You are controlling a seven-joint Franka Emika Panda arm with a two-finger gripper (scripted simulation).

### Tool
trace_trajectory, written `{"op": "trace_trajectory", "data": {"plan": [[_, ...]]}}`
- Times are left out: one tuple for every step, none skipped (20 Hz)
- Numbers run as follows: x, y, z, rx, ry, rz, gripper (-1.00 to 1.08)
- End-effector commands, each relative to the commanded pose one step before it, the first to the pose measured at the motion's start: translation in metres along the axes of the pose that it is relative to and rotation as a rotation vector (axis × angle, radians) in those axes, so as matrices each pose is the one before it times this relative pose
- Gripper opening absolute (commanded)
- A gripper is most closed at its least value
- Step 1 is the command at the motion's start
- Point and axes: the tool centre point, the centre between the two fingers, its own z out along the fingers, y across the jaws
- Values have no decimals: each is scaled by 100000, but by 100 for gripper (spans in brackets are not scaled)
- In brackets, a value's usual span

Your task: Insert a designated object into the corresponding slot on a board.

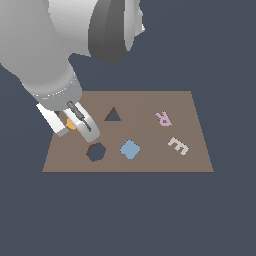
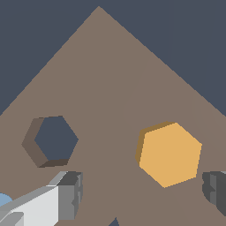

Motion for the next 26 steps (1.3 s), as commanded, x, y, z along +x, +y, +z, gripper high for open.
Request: {"op": "trace_trajectory", "data": {"plan": [[442,1119,882,-27,-254,7157,100],[144,378,293,-24,-107,2280,100],[127,340,264,-20,-98,2048,100],[111,301,234,-16,-89,1813,100],[94,262,204,-11,-81,1576,100],[77,223,174,-7,-72,1337,100],[60,183,144,-4,-62,1097,100],[45,143,113,-1,-51,855,100],[29,102,81,0,-38,609,100],[17,61,49,1,-24,365,100],[5,20,16,0,-8,119,100],[-13,-51,-57,-85,3,-668,100],[-6,-5,42,0,0,0,100],[11,17,123,12,-5,68,100],[-2,7,207,12,-5,68,100],[-16,-2,291,12,-5,68,100],[-10,12,373,20,-9,118,100],[-4,22,373,23,-10,136,100],[-9,14,291,16,-7,96,100],[-7,10,208,11,-5,68,100],[-23,-12,126,0,0,0,100],[22,27,40,11,-5,68,100],[0,0,0,0,0,0,-100],[0,0,0,0,0,0,-100],[0,0,0,0,0,0,-100],[0,0,0,0,0,0,-100]]}}
